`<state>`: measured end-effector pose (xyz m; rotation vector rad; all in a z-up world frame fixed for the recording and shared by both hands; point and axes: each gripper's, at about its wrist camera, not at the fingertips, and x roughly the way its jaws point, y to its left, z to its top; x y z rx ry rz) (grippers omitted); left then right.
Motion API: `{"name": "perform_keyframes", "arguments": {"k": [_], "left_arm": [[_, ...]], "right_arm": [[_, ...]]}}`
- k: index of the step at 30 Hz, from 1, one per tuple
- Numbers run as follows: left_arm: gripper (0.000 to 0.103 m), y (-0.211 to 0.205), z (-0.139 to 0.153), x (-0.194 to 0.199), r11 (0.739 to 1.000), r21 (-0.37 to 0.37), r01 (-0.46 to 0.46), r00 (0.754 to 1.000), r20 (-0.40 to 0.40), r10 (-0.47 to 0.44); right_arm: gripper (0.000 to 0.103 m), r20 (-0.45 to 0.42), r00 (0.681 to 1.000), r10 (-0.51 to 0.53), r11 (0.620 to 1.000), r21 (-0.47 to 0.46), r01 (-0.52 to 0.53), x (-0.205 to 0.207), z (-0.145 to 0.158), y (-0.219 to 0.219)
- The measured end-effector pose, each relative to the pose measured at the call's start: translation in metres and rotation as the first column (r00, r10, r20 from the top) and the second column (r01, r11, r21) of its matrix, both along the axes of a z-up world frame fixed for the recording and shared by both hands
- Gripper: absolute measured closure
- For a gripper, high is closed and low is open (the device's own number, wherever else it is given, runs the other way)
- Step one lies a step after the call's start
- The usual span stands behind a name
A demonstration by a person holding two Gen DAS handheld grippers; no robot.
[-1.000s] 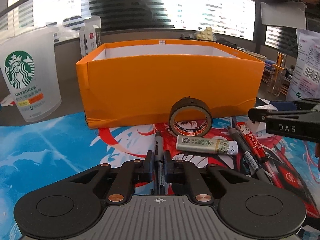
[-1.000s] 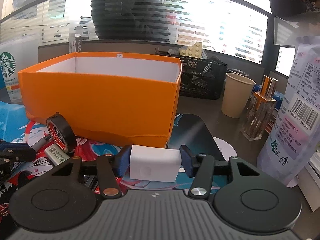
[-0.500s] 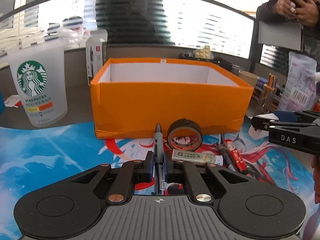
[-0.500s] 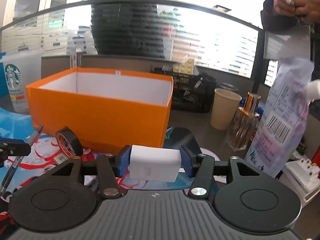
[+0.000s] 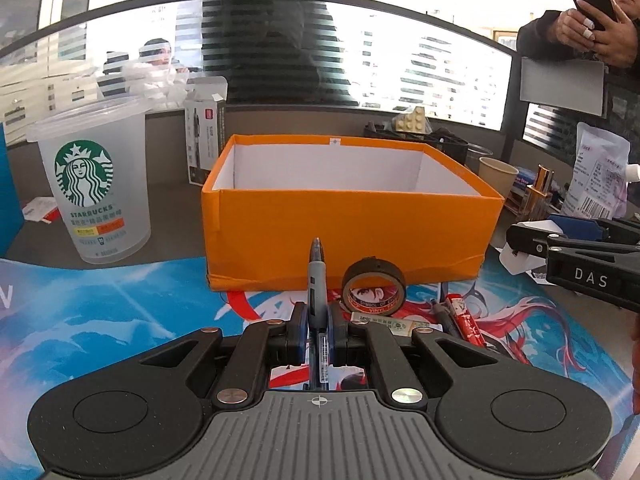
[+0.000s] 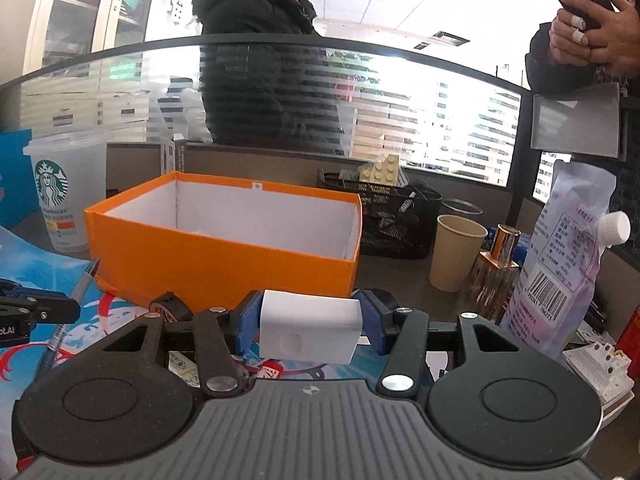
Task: Organize rigid objects
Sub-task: 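Carry the black pen and white charger with both grippers over the orange box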
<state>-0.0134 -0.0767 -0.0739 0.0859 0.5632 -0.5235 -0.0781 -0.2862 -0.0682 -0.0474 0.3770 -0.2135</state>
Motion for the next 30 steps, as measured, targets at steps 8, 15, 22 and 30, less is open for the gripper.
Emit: {"name": "perform_keyframes", "arguments": {"k": [8, 15, 22, 30], "left_arm": [[0.095, 0.0, 0.021, 0.001, 1.0, -0.013, -0.004, 0.999, 0.041, 0.004], [0.095, -0.002, 0.05, 0.008, 0.999, -0.042, -0.007, 0.995, 0.095, 0.01], [0.095, -0.009, 0.066, 0.026, 0.997, -0.076, -0.008, 0.994, 0.109, 0.016], [0.095, -0.025, 0.075, 0.05, 0.997, -0.083, -0.003, 0.995, 0.103, 0.011]], "right_arm": [[0.054, 0.028, 0.999, 0.021, 1.0, -0.012, -0.02, 0.0, 0.014, 0.006], [0.053, 0.07, 0.996, 0.046, 0.999, -0.021, -0.045, 0.008, 0.033, 0.01], [0.053, 0.098, 0.993, 0.062, 0.998, -0.016, -0.061, 0.024, 0.045, 0.012], [0.053, 0.109, 0.991, 0.073, 0.997, -0.012, -0.072, 0.047, 0.054, 0.01]]}}
